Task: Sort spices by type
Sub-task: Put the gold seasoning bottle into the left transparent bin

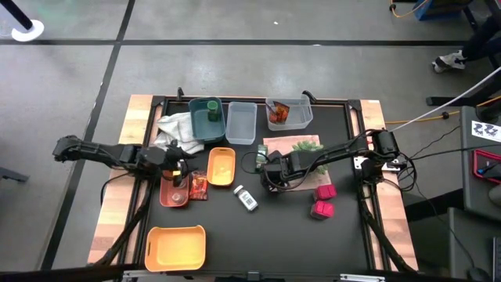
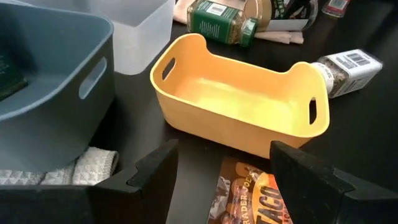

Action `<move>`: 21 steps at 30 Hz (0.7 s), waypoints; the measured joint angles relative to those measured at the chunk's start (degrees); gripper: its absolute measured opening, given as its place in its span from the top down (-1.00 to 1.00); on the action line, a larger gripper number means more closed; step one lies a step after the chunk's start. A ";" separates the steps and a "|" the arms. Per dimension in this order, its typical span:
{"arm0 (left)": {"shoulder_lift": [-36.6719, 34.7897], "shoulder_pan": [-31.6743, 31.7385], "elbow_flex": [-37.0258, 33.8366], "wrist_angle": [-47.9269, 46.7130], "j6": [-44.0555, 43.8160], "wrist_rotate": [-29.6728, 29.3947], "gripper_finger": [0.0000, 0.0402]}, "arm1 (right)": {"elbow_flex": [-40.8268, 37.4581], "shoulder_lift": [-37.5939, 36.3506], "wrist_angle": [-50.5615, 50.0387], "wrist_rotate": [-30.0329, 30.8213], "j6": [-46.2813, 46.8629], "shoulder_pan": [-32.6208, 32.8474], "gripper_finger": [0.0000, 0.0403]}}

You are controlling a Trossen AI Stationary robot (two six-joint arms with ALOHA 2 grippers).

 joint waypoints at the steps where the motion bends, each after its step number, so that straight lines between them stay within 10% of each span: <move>1: 0.00 0.00 0.00 0.05 -0.04 -0.02 -0.18 | 0.00 0.03 -0.18 0.00 -0.16 0.00 -0.37; 21: 0.00 0.00 0.00 0.01 -0.06 -0.04 -0.18 | -0.22 0.42 1.26 0.31 -1.34 -0.04 -0.94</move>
